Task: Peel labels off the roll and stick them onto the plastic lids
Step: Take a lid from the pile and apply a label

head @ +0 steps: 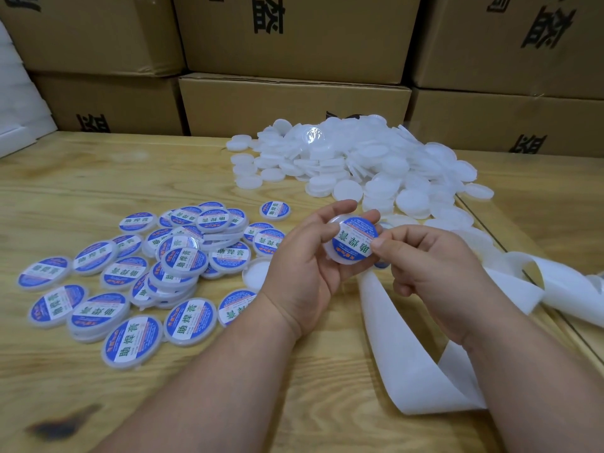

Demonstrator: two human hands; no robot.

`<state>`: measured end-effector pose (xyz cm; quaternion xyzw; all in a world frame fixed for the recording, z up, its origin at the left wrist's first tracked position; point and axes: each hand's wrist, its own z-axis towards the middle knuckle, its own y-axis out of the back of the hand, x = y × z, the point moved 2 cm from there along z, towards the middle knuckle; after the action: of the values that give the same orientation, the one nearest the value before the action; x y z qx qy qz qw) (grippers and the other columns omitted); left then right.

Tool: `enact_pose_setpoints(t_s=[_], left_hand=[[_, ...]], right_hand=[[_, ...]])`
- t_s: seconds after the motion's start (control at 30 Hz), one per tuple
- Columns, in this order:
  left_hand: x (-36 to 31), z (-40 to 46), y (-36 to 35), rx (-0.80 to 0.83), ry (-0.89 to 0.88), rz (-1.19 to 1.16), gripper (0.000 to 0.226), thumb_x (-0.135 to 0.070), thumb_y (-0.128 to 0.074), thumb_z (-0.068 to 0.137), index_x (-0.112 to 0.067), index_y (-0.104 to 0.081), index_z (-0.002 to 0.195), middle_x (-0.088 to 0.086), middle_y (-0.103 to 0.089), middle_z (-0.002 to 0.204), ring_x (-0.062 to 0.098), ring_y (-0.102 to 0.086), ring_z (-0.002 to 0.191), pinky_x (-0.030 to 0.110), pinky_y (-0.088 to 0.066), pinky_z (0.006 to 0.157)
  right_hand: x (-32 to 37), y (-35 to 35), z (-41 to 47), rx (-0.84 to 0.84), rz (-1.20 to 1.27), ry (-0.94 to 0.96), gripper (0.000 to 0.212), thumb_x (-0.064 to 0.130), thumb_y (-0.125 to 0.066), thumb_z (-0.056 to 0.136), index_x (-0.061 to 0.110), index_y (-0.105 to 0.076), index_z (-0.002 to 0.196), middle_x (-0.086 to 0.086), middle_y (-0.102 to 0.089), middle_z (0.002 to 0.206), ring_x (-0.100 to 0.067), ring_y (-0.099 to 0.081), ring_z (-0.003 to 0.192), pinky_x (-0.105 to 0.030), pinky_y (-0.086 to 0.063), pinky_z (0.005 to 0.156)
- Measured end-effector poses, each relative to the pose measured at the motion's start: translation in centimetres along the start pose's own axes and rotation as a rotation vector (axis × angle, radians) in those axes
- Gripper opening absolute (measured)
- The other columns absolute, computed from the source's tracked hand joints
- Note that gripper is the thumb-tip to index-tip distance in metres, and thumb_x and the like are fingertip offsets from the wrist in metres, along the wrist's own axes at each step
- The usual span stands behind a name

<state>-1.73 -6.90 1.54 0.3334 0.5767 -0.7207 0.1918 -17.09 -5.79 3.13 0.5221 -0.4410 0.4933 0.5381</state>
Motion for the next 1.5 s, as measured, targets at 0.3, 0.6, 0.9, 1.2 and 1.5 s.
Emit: enact_pose_setpoints(t_s=[0.3, 0.6, 0.9, 1.2, 1.5], left_hand=[[0.2, -0.2, -0.2, 0.007, -0.024, 0.089, 0.028, -0.004, -0.054, 0.085, -0.012, -0.070, 0.107, 0.022, -0.071, 0.120, 0.033, -0.071, 0.109, 0.041, -0.061, 0.080], [0.0, -0.4, -0.5, 0.008, -0.026, 0.086, 0.031, -0.006, -0.053, 0.085, -0.018, -0.081, 0.091, 0.022, -0.072, 0.118, 0.032, -0.073, 0.105, 0.039, -0.061, 0.078], [0.5, -0.2, -0.1, -0.044, -0.098, 0.231, 0.025, 0.000, -0.057, 0.087, -0.017, -0.068, 0.102, 0.015, -0.076, 0.111, 0.029, -0.073, 0.107, 0.038, -0.061, 0.079], [-1.3, 0.0, 1.2, -0.236, -0.223, 0.465, 0.040, -0.012, -0.082, 0.083, -0.026, -0.061, 0.114, -0.001, -0.078, 0.103, 0.017, -0.077, 0.089, 0.022, -0.056, 0.056], [-3.0, -0.5, 1.5, -0.334, -0.239, 0.594, 0.030, -0.045, -0.043, 0.107, -0.025, -0.064, 0.113, 0.004, -0.080, 0.089, 0.026, -0.077, 0.071, 0.026, -0.053, 0.041]], right_hand=[[-0.1, 0.1, 0.0, -0.021, -0.030, -0.008, 0.016, 0.025, -0.075, 0.090, 0.015, -0.076, 0.077, -0.005, -0.061, 0.068, -0.011, -0.038, 0.051, -0.030, -0.034, 0.053], [0.0, 0.0, -0.1, -0.026, -0.027, 0.009, 0.017, 0.024, -0.075, 0.089, 0.020, -0.077, 0.072, 0.004, -0.068, 0.067, 0.000, -0.048, 0.049, -0.015, -0.040, 0.048], [-0.1, 0.0, 0.0, -0.100, -0.078, 0.045, 0.021, 0.027, -0.083, 0.082, 0.018, -0.072, 0.066, 0.006, -0.067, 0.064, 0.002, -0.053, 0.049, -0.010, -0.041, 0.047], [0.3, 0.7, 0.0, -0.217, -0.152, 0.035, 0.038, 0.047, -0.080, 0.081, 0.029, -0.059, 0.056, 0.016, -0.046, 0.047, -0.005, -0.039, 0.043, -0.030, -0.036, 0.055], [0.2, 0.6, 0.0, -0.193, -0.158, 0.037, 0.035, 0.045, -0.078, 0.082, 0.028, -0.060, 0.057, 0.015, -0.051, 0.050, -0.004, -0.041, 0.044, -0.030, -0.037, 0.056]])
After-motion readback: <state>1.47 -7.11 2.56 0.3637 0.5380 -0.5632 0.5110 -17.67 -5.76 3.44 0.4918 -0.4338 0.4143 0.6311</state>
